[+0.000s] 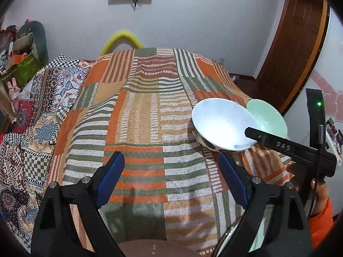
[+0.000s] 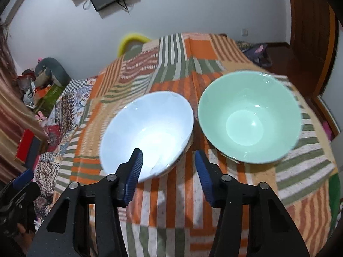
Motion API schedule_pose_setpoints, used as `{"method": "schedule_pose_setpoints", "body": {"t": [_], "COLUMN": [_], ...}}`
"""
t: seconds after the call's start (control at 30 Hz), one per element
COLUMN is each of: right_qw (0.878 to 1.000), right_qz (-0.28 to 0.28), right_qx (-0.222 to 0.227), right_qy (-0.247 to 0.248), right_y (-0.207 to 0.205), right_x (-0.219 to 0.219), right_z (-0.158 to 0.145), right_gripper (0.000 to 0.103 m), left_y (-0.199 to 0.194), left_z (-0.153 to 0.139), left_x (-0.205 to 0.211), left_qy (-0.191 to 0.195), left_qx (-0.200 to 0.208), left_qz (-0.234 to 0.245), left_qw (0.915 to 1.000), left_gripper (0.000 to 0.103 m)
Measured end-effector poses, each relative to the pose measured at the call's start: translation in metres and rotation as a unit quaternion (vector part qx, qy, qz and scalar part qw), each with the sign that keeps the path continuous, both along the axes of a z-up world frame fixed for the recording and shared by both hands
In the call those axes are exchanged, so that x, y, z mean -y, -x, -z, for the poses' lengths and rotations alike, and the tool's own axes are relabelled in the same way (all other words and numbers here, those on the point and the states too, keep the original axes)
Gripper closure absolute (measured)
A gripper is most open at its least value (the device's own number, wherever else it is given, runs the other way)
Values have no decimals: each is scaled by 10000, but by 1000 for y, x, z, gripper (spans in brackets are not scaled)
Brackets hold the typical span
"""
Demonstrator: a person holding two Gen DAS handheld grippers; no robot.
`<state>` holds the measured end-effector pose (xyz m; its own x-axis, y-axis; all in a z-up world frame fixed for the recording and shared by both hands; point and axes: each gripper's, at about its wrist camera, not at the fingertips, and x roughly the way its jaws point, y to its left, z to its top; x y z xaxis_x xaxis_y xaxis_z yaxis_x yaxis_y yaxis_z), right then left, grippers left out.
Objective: Organize plates and bowls
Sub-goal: 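Close the left tool on the white spotted bowl rim while the right tool grips it too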
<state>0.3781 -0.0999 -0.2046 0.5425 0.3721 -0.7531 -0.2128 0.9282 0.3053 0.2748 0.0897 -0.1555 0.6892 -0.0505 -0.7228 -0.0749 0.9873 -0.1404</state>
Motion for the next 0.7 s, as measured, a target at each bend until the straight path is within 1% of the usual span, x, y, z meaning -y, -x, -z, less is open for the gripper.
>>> {"method": "schedule_pose_setpoints", "body": {"t": [0.03, 0.13, 0.27, 0.33, 0.37, 0.43, 0.5, 0.53, 0.57, 0.6, 0.63, 0.67, 0.7], "right_qw": [10000, 9998, 9993, 9984, 9979, 9967, 9954, 9946, 9940, 9933, 9925, 9920, 9916], "right_qz": [2, -54, -289, -462, -544, -728, -890, -972, -1027, -1086, -1147, -1189, -1221], "right_qx": [-73, -187, -26, 27, 48, 82, 90, 111, 128, 147, 161, 164, 170], "right_qy": [-1, 34, 238, 335, 358, 360, 345, 345, 357, 373, 383, 389, 395], "right_y": [-3, -7, -6, -7, -8, -8, -9, -6, -6, -5, -3, -3, -3], "right_x": [-1, -3, -4, -6, -6, -8, -10, -11, -14, -16, -17, -19, -22], "right_z": [4, 12, 12, 12, 12, 13, 14, 14, 15, 16, 16, 17, 17], "right_gripper": [60, 70, 74, 76, 77, 78, 78, 79, 79, 79, 79, 80, 80], "left_y": [-5, -19, -41, -52, -59, -71, -83, -90, -94, -98, -102, -103, -104], "left_z": [3, 11, 21, 26, 30, 36, 45, 50, 55, 59, 63, 68, 71], "left_x": [0, -1, 3, 6, 8, 11, 11, 11, 10, 10, 11, 11, 12], "left_qy": [-21, -44, -51, -68, -92, -101, -41, 39, 95, 123, 140, 167, 264], "left_qx": [-22, -90, -244, -318, -377, -493, -659, -752, -842, -918, -1008, -1076, -1123], "left_qz": [4, 45, 90, 119, 132, 141, 177, 182, 174, 184, 223, 256, 324], "left_qw": [10000, 9999, 9996, 9994, 9992, 9986, 9977, 9970, 9963, 9955, 9946, 9937, 9928], "left_gripper": [13, 13, 14, 17, 20, 30, 41, 43, 50, 63, 71, 83, 91]}}
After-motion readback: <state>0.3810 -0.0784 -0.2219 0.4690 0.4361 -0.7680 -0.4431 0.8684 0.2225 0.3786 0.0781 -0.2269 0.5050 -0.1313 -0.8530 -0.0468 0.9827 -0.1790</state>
